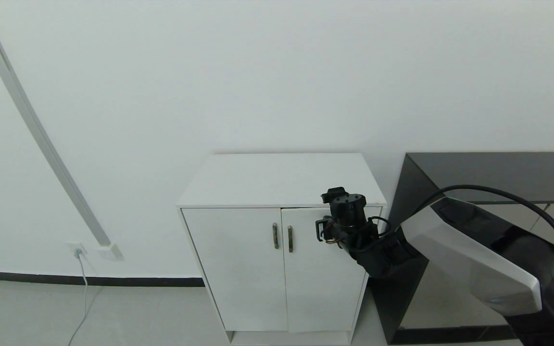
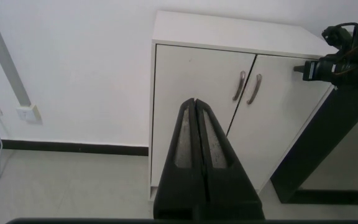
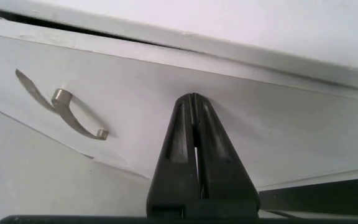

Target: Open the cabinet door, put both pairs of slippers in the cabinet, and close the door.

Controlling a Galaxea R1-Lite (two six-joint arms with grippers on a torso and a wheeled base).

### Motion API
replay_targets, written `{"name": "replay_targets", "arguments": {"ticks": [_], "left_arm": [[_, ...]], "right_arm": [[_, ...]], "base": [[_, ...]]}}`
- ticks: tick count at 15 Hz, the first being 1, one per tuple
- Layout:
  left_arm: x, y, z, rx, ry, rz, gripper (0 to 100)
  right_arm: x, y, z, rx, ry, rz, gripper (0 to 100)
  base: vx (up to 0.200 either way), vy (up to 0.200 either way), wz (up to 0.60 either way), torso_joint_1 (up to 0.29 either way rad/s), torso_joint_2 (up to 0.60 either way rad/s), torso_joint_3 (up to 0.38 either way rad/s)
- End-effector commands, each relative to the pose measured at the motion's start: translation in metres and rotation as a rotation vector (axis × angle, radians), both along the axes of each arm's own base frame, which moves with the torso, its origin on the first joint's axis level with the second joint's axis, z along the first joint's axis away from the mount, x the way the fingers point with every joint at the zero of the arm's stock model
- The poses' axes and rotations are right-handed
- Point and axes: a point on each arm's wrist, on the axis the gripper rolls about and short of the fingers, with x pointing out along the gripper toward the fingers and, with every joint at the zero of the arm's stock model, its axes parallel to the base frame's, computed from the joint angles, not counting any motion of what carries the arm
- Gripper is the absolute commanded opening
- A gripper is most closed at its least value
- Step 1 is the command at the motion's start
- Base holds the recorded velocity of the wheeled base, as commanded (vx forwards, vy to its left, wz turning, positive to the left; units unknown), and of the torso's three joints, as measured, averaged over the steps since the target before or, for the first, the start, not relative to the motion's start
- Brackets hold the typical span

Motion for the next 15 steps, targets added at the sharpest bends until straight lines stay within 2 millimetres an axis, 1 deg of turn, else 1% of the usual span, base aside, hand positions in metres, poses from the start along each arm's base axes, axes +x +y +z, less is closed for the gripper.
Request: {"name": "replay_targets", "arguments": {"ticks": [1, 7, 15], "left_arm": [[0.0000, 0.0000, 0.0000, 0.000, 0.000, 0.000, 0], [0.0000, 0.0000, 0.0000, 0.000, 0.000, 0.000, 0], [0.0000, 0.0000, 0.0000, 0.000, 0.000, 0.000, 0]], "right_arm": [[0.0036, -0.0005, -0.0004, 0.003, -0.005, -0.006, 0], [0.0063, -0.0006, 0.0012, 0.000, 0.000, -0.009, 0], [0.0099, -0.0020, -0.0023, -0.002, 0.000, -0.015, 0]], "base": [[0.000, 0.000, 0.00, 0.000, 0.00, 0.000], [0.000, 0.000, 0.00, 0.000, 0.00, 0.000], [0.000, 0.000, 0.00, 0.000, 0.00, 0.000]]}}
